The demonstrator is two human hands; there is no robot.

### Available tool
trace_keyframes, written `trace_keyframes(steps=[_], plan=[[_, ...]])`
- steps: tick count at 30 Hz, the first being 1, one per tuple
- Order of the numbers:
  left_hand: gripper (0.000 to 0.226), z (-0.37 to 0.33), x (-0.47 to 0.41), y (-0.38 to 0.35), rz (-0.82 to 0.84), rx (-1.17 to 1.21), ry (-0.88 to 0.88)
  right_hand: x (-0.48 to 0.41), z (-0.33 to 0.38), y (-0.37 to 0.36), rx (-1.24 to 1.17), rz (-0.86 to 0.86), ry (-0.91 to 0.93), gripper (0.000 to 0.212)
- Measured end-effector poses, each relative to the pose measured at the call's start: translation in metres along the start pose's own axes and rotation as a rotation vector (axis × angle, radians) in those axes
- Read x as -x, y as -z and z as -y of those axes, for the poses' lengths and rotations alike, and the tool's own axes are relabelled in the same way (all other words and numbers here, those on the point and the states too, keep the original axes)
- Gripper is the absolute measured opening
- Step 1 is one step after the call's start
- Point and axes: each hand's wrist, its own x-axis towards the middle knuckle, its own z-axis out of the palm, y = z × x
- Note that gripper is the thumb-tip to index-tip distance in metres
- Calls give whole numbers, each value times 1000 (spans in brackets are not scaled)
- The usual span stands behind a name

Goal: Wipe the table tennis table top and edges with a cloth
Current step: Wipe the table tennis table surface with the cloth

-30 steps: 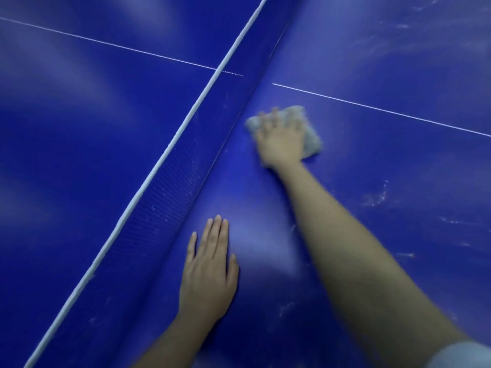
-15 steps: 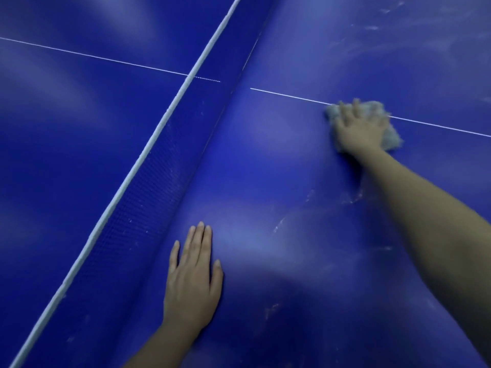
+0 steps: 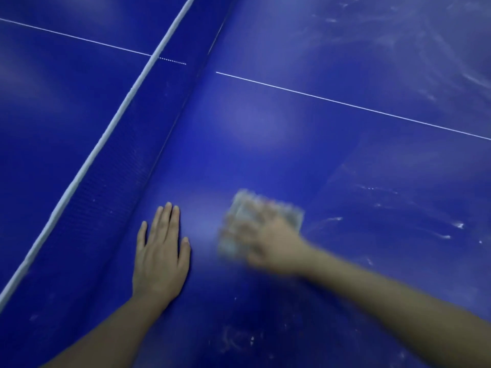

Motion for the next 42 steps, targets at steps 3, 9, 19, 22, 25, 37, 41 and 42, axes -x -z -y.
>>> trace_keyframes(steps=[3, 9, 19, 22, 25, 37, 41, 42], plan=[[68, 0, 1, 0, -1, 7, 4, -8, -135, 28, 70, -83, -678, 50], [64, 1, -2, -1, -5, 21, 8, 8, -196, 48, 17, -92, -1204, 50], [59, 3, -1, -5, -1, 10, 21, 78, 189, -34, -1, 255, 109, 59], [58, 2, 1, -6, -15, 14, 8, 83, 162, -24, 26, 200, 116, 62], [57, 3, 3, -6, -40, 39, -13, 69, 108, -13, -3, 52, -347, 60], [56, 13, 2, -6, -19, 41, -105, 58, 359, -64, -137, 184, -329, 63], [56, 11, 1, -7, -21, 44, -97, 99, 347, -56, -25, 226, -446, 67], [56, 10, 1, -7, -21, 42, -96, 110, 336, -52, -35, 220, -545, 68]])
